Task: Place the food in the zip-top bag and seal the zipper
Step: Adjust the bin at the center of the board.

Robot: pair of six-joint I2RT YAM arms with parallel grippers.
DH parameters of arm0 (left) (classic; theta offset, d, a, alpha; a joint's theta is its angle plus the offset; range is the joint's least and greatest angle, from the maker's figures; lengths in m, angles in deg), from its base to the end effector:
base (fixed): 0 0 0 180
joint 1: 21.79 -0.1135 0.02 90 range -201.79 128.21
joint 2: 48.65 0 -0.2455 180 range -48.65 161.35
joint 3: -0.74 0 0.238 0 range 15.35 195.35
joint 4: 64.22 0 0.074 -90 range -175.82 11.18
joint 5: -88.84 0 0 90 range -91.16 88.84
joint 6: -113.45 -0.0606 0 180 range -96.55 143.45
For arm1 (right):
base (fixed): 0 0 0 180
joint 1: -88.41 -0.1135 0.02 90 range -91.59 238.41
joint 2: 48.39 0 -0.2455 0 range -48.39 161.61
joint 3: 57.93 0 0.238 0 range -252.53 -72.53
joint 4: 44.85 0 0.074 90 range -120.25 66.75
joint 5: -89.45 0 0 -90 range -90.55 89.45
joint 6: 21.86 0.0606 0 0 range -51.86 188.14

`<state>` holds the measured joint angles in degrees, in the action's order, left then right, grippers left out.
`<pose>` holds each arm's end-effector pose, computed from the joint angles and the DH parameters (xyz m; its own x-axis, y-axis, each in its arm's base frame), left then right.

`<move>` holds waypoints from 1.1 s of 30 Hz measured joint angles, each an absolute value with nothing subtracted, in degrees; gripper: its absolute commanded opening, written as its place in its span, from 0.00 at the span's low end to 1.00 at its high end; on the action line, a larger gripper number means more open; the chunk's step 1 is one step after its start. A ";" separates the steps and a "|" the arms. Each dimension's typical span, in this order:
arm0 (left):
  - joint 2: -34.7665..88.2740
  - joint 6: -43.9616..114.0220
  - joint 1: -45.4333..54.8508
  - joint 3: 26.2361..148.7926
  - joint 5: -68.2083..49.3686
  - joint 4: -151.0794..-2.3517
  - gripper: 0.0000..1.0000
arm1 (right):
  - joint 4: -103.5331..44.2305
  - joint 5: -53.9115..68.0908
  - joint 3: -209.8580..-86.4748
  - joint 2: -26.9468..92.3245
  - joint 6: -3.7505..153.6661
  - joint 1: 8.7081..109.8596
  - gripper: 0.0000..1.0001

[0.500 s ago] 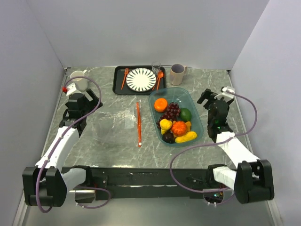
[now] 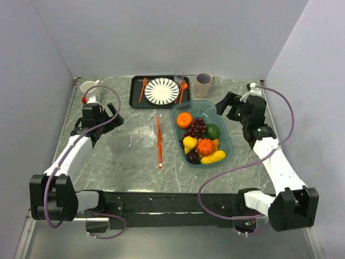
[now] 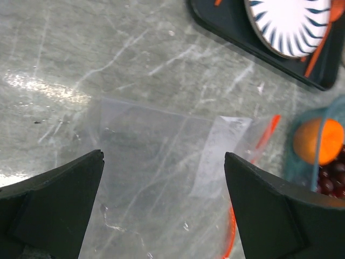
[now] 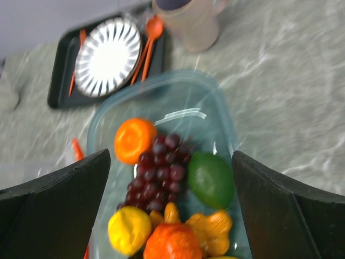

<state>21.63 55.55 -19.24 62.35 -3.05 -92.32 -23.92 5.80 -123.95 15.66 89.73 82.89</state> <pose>0.2799 -0.0145 0.2282 -0.5442 -0.5074 -0.6681 -0.2578 0.8590 -0.4424 0.2754 0.0334 0.2988 -0.3742 0.3312 -0.8662 -0.0667 0.9220 0.3814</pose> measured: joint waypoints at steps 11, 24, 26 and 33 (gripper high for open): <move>14.37 55.53 -18.39 62.35 -7.92 -93.30 0.99 | -14.80 17.67 -128.52 26.50 89.03 81.80 1.00; 19.42 56.16 -8.21 64.60 -8.78 -93.52 0.99 | -10.65 17.54 -135.75 42.65 88.74 81.80 1.00; 19.77 56.09 -6.46 65.02 -8.86 -93.19 0.99 | -9.58 15.94 -136.65 43.90 89.09 81.80 1.00; 19.71 56.07 -1.32 64.97 -10.59 -89.56 0.99 | -7.20 10.32 -137.17 45.84 90.38 82.21 1.00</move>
<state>19.71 56.07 -1.32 64.97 -10.59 -89.56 -7.20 10.32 -137.17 45.84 90.38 82.21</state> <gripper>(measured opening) 0.994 0.998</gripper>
